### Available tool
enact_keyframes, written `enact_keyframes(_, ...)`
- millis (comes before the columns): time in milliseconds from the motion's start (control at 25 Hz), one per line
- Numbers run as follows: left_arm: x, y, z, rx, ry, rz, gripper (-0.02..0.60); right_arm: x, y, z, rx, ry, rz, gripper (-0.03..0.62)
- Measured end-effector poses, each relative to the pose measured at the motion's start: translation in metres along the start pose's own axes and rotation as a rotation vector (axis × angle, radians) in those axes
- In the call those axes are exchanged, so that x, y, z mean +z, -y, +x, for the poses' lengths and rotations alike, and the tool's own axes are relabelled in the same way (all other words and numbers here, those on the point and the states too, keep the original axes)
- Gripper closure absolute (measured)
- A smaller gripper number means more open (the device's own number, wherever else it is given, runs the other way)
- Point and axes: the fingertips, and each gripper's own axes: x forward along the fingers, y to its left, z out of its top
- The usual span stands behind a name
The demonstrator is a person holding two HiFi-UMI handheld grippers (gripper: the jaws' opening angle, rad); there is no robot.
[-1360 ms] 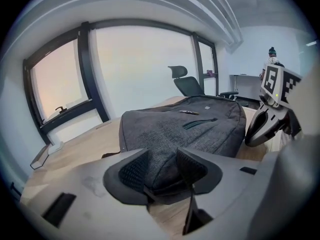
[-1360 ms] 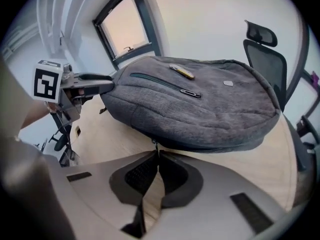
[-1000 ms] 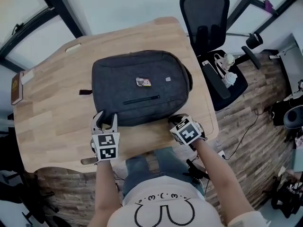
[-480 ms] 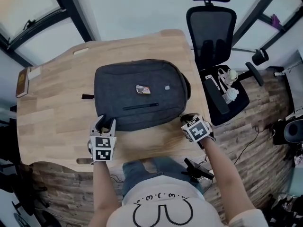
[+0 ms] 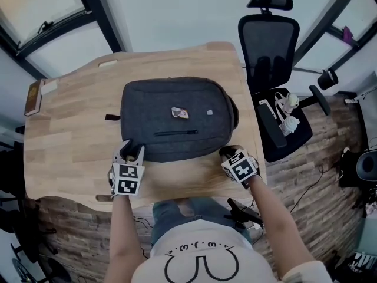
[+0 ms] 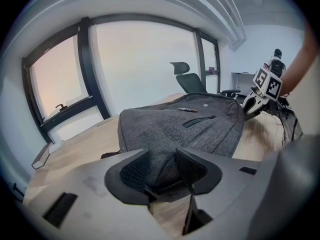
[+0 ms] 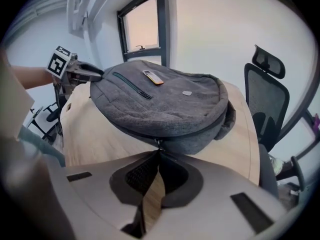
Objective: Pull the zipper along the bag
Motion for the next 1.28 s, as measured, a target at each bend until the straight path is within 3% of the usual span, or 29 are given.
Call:
enact_keyframes(120,0.0,-0.007,0.002,-0.017,0.006,0.027,0.411,0.008,-0.009,0.006,-0.013,0.005,-0.015,0.479)
enact_keyframes(240,0.003,-0.016,0.0,-0.041,0.021,0.061,0.411,0.01,-0.018,0.007,-0.034,-0.013,-0.022,0.536)
enact_keyframes(360,-0.005,-0.036,0.002,-0.037,0.002,0.087,0.41,0.01,-0.051,0.005,0.075,-0.035,-0.004,0.537)
enact_keyframes(480,-0.006,-0.069,0.007,0.038,-0.019,0.095,0.41,0.014,-0.101,0.009,0.181,-0.06,-0.023,0.537)
enact_keyframes(560,-0.002,-0.088,0.008,0.096,-0.018,0.102,0.411,0.019,-0.133,0.016,0.211,-0.07,-0.043,0.537)
enact_keyframes(680,0.005,-0.094,0.001,0.088,0.018,0.088,0.413,0.032,-0.169,0.026,0.245,-0.061,-0.003,0.536)
enact_keyframes(760,0.006,-0.089,-0.006,0.061,0.049,0.04,0.413,0.043,-0.184,0.032,0.258,-0.053,0.048,0.536)
enact_keyframes(880,-0.006,-0.076,-0.017,0.009,0.048,-0.111,0.412,0.058,-0.203,0.044,0.226,-0.037,0.147,0.537)
enact_keyframes(960,-0.018,-0.058,-0.023,-0.026,0.033,-0.198,0.41,0.068,-0.211,0.05,0.196,-0.019,0.223,0.537)
enact_keyframes(1120,-0.041,-0.002,-0.027,-0.103,-0.044,-0.281,0.379,0.078,-0.224,0.057,0.171,0.002,0.279,0.537)
enact_keyframes(1280,-0.055,0.01,-0.026,-0.074,-0.109,-0.484,0.369,0.079,-0.227,0.057,0.154,0.004,0.292,0.537)
